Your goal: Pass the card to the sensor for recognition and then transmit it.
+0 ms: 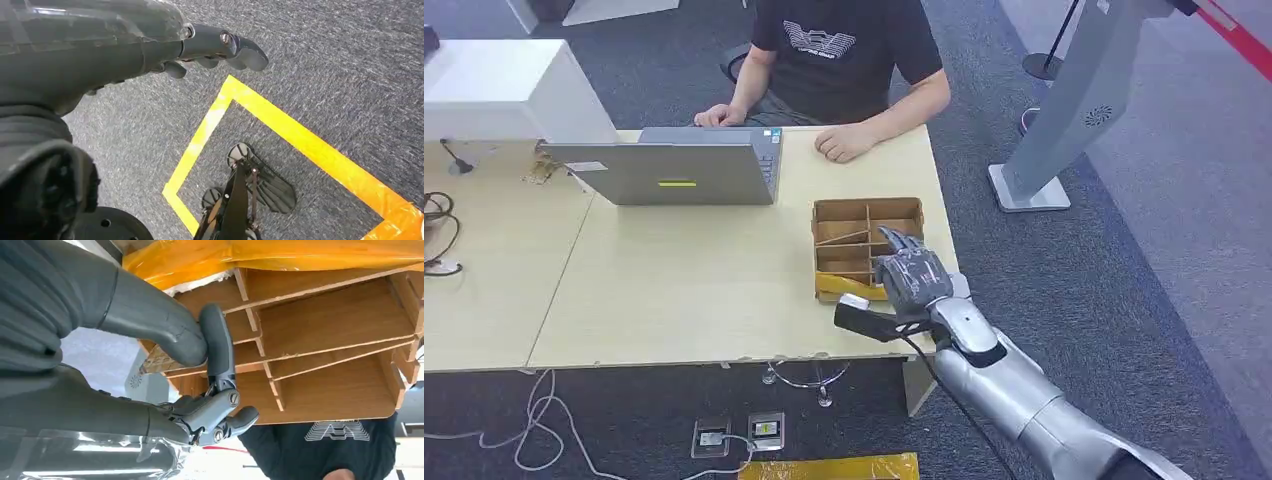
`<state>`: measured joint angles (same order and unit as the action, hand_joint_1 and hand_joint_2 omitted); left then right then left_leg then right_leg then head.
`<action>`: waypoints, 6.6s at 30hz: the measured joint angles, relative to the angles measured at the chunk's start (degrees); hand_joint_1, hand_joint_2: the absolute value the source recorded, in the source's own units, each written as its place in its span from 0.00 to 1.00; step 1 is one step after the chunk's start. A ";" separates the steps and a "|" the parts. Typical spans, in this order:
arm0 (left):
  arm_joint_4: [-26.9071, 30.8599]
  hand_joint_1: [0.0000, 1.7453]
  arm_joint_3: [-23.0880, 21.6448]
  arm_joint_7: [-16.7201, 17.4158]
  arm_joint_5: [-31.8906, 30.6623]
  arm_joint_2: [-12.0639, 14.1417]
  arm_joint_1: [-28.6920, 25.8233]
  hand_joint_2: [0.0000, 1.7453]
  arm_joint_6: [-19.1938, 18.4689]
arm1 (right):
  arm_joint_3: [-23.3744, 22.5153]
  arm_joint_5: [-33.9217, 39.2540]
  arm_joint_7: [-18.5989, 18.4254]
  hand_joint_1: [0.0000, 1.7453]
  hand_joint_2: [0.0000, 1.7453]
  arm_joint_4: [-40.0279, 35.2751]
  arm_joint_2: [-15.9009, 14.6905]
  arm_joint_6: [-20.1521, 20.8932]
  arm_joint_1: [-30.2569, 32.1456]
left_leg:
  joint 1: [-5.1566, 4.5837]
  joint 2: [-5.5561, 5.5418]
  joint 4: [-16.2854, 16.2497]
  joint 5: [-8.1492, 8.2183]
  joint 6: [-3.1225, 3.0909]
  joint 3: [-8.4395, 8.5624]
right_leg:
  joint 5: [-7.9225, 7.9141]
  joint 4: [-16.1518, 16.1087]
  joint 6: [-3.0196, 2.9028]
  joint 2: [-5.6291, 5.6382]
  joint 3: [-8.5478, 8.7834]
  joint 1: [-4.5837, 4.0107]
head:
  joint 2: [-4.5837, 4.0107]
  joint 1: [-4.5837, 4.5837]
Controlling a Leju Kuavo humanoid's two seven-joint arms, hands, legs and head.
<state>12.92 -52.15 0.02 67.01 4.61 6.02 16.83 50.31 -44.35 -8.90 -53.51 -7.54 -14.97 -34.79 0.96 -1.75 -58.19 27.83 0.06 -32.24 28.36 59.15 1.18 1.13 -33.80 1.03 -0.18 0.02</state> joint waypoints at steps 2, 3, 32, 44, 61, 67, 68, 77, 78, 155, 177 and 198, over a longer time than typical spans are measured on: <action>0.00 0.00 0.00 0.00 0.00 -0.02 0.00 0.00 0.04 | 0.02 0.50 0.00 1.00 1.00 0.00 0.07 0.31 -0.08 | 0.00 0.00 0.00 0.00 0.00 0.00 | 0.00 0.00 0.00 0.00 0.00 0.00 | 0.00 0.00; 0.00 0.00 0.00 0.00 0.02 -0.02 0.00 0.00 0.07 | 0.02 0.79 0.00 1.00 1.00 0.00 0.07 0.37 -0.09 | 0.00 0.00 0.00 0.00 0.00 0.00 | 0.00 0.00 0.00 0.00 0.00 0.00 | 0.00 0.00; 0.00 0.00 -0.04 0.00 0.57 -0.20 0.00 0.00 0.31 | 0.61 1.16 0.26 0.00 1.00 -0.02 0.24 -1.90 -0.93 | 0.00 0.00 0.00 0.00 0.00 0.00 | 0.00 0.00 0.00 0.00 0.00 0.00 | 0.00 0.00; 0.00 0.00 -0.04 0.00 0.68 -0.22 0.00 0.00 0.41 | 1.09 0.09 -0.46 0.00 1.00 0.74 0.24 -1.53 -1.36 | 0.00 0.00 0.00 0.00 0.00 0.00 | 0.00 0.00 0.00 0.00 0.00 0.00 | 0.00 0.00; 0.00 0.00 -0.07 0.00 0.83 -0.22 0.00 0.00 0.63 | 1.46 -0.07 -0.66 0.00 1.00 3.06 0.24 -1.18 -1.93 | 0.00 0.00 0.00 0.00 0.00 0.00 | 0.00 0.00 0.00 0.00 0.00 0.00 | 0.00 0.00; 0.00 0.00 -0.28 0.00 0.85 -0.22 0.00 0.00 0.66 | 1.46 -0.85 -1.20 1.00 1.00 3.76 0.24 -1.18 -2.00 | 0.00 0.00 0.00 0.00 0.00 0.00 | 0.00 0.00 0.00 0.00 0.00 0.00 | 0.00 0.00; 0.00 0.00 -0.31 0.00 0.85 -0.22 0.00 0.00 0.66 | 1.46 -0.96 -1.20 1.00 1.00 3.76 0.24 -1.27 -2.02 | 0.00 0.00 0.00 0.00 0.00 0.00 | 0.00 0.00 0.00 0.00 0.00 0.00 | 0.00 0.00; 0.00 0.00 -0.33 0.00 1.11 -0.22 0.00 0.00 0.72 | 1.46 -0.59 -1.18 1.00 1.00 3.76 0.24 -1.88 -2.19 | 0.00 0.00 0.00 0.00 0.00 0.00 | 0.00 0.00 0.00 0.00 0.00 0.00 | 0.00 0.00; 0.00 0.00 -0.33 0.00 1.11 -0.22 0.00 0.00 0.77 | 1.46 -0.59 -1.18 1.00 1.00 3.76 0.24 -1.90 -2.22 | 0.00 0.00 0.00 0.00 0.00 0.00 | 0.00 0.00 0.00 0.00 0.00 0.00 | 0.00 0.00; 0.00 0.00 -0.55 0.07 2.12 -0.22 0.02 0.00 0.96 | -1.88 -1.68 -3.87 0.00 1.00 -10.54 -2.73 5.16 -2.09 | 0.00 0.03 0.00 -0.01 0.00 0.03 | -0.01 -0.01 0.00 0.01 0.00 0.00 | 0.00 0.00; 0.00 0.00 -1.79 0.07 1.77 -0.20 0.07 0.00 0.85 | -1.38 -0.98 -3.39 0.00 1.00 -3.50 -3.10 5.07 -2.10 | 0.00 0.03 0.00 -0.01 0.00 0.02 | -0.01 -0.01 0.00 0.01 0.00 0.00 | 0.00 0.00; 0.00 0.00 -1.79 0.07 1.84 -0.20 0.08 0.00 0.68 | -1.36 1.38 0.41 0.00 1.00 -0.07 -2.95 2.14 -2.20 | 0.00 0.02 0.00 -0.01 0.00 0.02 | -0.01 -0.01 0.00 0.00 0.00 0.00 | 0.00 0.00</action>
<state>12.92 -53.94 0.09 68.85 4.42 6.10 17.51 48.96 -42.97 -8.48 -53.57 -10.49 -12.83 -36.99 0.96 -1.73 -58.19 27.82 0.07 -32.22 28.35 59.15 1.19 1.13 -33.79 1.04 -0.17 0.02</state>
